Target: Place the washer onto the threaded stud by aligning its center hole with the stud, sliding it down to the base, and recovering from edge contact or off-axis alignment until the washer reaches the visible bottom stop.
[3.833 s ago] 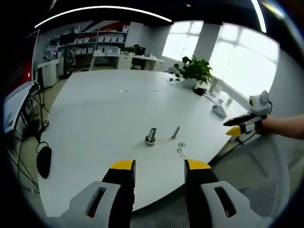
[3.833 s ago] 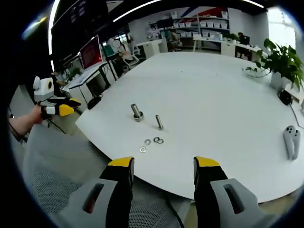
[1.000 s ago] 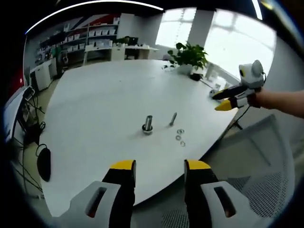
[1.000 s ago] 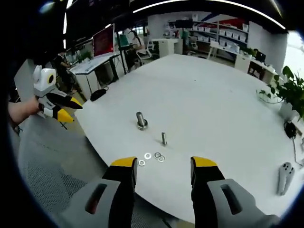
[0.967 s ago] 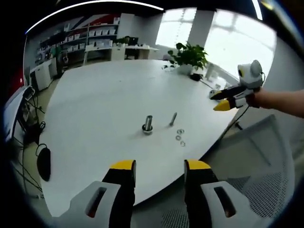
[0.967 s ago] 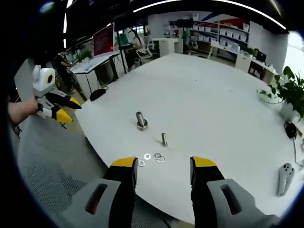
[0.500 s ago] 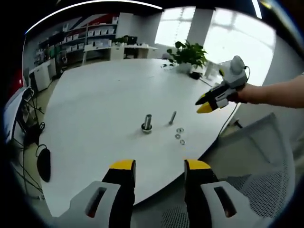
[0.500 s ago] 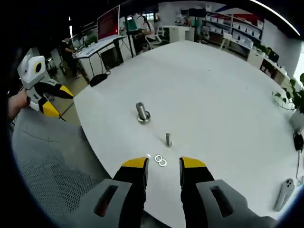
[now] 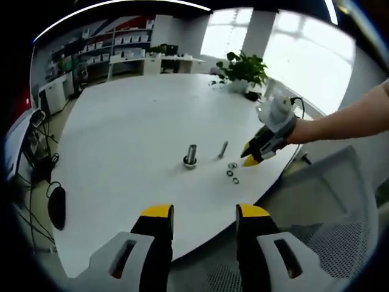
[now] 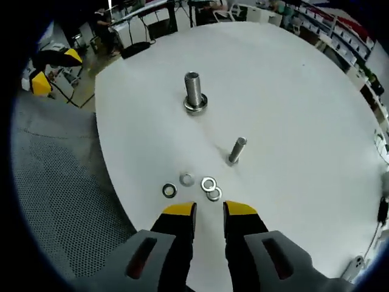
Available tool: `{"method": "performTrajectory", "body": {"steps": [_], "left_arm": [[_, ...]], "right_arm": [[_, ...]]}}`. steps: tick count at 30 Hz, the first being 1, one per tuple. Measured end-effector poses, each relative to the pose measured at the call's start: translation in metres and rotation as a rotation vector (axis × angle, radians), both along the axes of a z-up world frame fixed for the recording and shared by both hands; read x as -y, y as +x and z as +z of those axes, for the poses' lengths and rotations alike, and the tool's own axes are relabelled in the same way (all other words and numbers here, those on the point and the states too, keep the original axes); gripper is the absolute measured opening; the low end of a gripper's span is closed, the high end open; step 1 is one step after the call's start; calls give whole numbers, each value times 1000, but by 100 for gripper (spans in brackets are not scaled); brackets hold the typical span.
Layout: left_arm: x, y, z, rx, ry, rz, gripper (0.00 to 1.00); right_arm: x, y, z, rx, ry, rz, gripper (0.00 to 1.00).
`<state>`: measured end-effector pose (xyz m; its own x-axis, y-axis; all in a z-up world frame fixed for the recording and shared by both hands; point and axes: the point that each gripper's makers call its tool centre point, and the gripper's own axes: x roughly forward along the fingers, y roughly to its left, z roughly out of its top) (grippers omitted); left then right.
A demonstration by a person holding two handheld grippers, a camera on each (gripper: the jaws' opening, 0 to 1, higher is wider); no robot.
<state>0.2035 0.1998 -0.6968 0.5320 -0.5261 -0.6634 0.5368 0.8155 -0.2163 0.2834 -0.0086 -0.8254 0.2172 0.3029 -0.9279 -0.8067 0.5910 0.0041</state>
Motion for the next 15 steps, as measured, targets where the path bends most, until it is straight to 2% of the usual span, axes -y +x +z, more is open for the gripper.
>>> {"method": "performTrajectory", "body": {"steps": [9,13,14,15], "left_arm": [[0,0,1,6,0,0,39],[-1,1,0,5,7,0,39],[0,0,-1,3,10,-2,39],[0,0,-1,2,14,-4,39]], "right_arm": [[-1,8,-10,-24,-21,3,18],[0,3,-19,-23,-61,76,18],[-6,9,-16,27,-38,132,16],[-3,6,-16,6,-47,91,16]]}}
